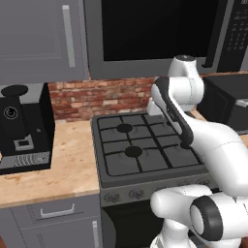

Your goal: Navigate to the dishwasher.

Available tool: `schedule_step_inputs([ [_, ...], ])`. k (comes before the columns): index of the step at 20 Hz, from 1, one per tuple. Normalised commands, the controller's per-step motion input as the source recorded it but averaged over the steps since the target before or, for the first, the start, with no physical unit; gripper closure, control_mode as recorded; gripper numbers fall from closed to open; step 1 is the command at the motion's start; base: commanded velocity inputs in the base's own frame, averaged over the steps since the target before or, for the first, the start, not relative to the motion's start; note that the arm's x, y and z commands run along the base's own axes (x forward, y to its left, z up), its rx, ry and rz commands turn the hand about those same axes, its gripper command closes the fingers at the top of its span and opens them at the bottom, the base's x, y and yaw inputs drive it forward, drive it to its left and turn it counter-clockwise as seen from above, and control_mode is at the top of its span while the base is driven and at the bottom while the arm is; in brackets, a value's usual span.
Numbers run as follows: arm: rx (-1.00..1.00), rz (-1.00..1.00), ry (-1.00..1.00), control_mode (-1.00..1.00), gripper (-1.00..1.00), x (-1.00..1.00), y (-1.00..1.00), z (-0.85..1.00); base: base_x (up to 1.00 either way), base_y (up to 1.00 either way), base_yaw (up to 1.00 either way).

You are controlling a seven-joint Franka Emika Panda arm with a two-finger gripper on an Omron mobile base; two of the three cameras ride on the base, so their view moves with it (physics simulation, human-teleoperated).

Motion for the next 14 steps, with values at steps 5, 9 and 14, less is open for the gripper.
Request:
schedule_step_inputs([
  [5, 0.00, 0.00, 0.00, -1.00, -1.00, -0.20, -0.01, -0.02, 0.00, 0.00, 0.00],
  [9, 0.00, 0.00, 0.00, -1.00, -1.00, -0.49, -0.11, -0.15, 0.00, 0.00, 0.00],
  [14, 0.00, 0.00, 0.00, -1.00, -1.00, -0.45, -0.06, -0.19, 0.00, 0.00, 0.00],
])
